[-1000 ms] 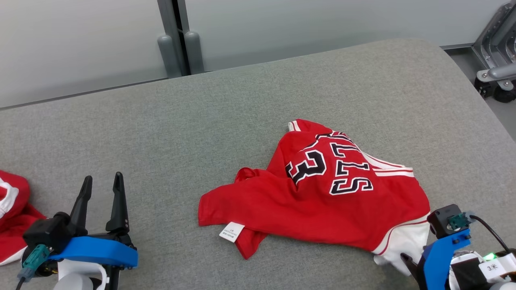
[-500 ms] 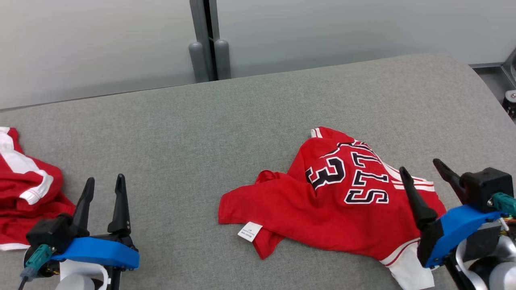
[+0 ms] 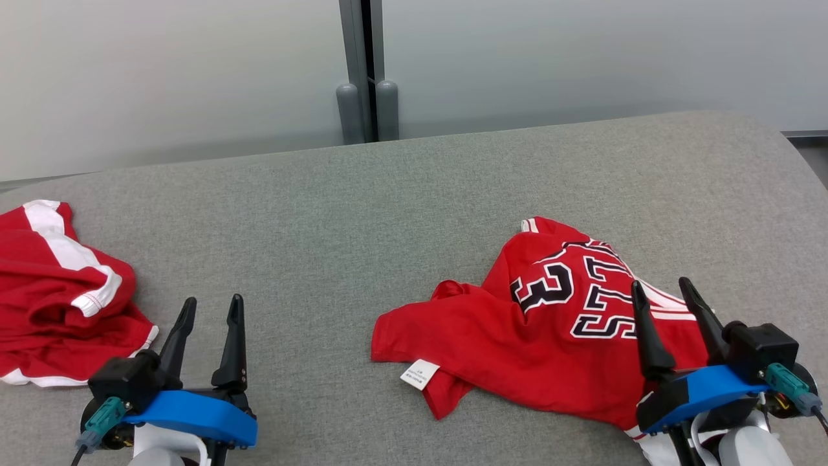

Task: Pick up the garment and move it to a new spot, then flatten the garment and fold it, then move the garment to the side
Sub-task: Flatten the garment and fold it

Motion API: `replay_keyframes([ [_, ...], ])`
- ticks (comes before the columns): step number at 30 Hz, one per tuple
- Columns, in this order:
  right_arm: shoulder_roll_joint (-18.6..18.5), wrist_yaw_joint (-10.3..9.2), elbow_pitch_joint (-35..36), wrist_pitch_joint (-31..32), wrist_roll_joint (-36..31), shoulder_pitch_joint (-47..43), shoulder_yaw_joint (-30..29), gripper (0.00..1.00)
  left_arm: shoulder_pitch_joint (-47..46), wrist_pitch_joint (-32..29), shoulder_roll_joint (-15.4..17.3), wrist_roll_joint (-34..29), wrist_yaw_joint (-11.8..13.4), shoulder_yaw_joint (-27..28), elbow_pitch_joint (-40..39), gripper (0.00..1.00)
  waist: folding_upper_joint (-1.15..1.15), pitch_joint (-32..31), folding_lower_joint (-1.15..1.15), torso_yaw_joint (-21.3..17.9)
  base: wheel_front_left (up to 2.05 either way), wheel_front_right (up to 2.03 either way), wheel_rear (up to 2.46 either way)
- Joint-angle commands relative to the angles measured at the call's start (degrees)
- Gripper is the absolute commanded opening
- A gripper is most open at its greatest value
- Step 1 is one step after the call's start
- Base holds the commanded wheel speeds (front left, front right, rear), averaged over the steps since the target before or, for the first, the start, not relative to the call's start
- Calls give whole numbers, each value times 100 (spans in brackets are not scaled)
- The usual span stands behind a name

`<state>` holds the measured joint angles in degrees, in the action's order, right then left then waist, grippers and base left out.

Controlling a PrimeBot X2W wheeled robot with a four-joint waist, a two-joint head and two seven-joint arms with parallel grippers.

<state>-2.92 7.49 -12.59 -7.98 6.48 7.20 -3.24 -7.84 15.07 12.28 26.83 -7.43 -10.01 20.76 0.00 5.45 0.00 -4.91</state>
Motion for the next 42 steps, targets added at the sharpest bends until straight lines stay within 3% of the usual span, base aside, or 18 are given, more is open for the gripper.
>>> replay_keyframes([
  [1,1,0,-87,-61,48,116,13,100,-66,14,23,25,-11,-43,-18,100,0,10,0,-2,0,0,0],
  [7,1,0,-372,-189,0,403,42,100,-243,-312,118,235,-11,-499,-277,100,0,140,0,-70,0,0,0],
  [12,-1,0,-454,-268,17,531,51,100,-392,-1721,266,828,-11,-1191,-451,100,0,286,0,-216,0,0,0],
  [15,0,0,-479,-324,37,591,84,100,-458,-2570,536,1072,-11,-1513,-508,100,0,358,0,-368,0,0,0],
  [19,-2,0,-482,-382,104,619,117,100,-464,-3222,775,1350,-11,-1800,-630,100,0,456,0,-583,0,0,0],
  [30,0,0,-629,-499,236,655,241,100,-684,-3541,913,1718,-11,-2090,-457,100,0,628,0,-877,0,0,0],
  [31,0,0,-644,-502,245,662,248,100,-725,-3515,918,1751,-12,-2113,-428,92,0,631,0,-882,0,0,0],
  [33,1,0,-676,-524,256,671,259,100,-790,-3470,907,1821,-11,-2179,-385,0,0,624,0,-873,0,0,0],
  [42,1,0,-776,-572,205,651,157,100,-922,-3104,1089,2129,-11,-2418,-720,0,0,462,0,-533,0,0,0],
])
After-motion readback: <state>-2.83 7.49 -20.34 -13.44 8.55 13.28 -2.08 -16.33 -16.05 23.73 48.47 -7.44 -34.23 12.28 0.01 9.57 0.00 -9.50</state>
